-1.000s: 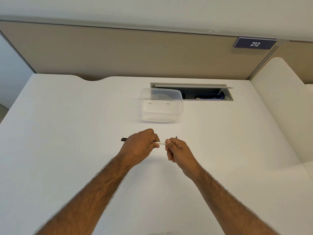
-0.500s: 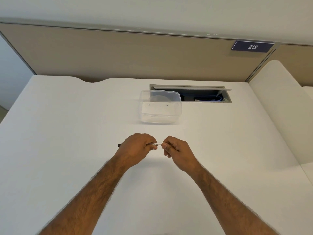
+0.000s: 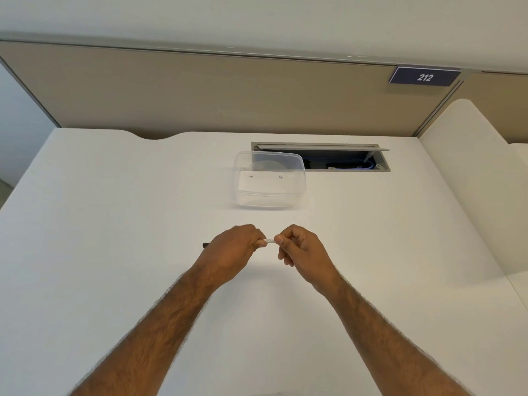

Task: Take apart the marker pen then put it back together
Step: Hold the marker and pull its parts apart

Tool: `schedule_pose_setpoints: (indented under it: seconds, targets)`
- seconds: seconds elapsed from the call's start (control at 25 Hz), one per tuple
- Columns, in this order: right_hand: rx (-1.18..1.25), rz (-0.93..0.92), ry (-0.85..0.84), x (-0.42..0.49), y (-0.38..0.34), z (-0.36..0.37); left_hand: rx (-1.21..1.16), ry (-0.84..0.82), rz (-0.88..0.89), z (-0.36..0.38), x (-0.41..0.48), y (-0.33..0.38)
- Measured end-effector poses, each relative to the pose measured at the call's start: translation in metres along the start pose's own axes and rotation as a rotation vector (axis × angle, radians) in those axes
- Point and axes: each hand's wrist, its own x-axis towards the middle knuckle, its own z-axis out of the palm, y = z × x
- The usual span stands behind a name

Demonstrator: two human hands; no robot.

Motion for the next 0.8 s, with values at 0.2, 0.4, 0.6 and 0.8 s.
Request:
schedule_pose_setpoints:
  seconds: [0.2, 0.4, 0.6, 0.8]
  targets:
    - [-0.028, -0.034, 0.018, 0.003, -0.002, 0.001, 0.024, 0.046, -0.057, 0.0, 0.0, 0.005]
    - [-0.116, -0.056, 0.048, 0.004, 0.002, 0.007, -0.042, 0.081, -0.036, -0.001, 0.0, 0.004]
    - [-0.095, -0.085, 0.107, 0.002, 0.003, 0.009, -0.028, 0.114, -0.007, 0.001, 0.002, 0.009]
    - [-0.104, -0.113, 0.077, 0.004, -0.006, 0.005, -0.081, 0.039, -0.001, 0.001, 0.006, 0.005]
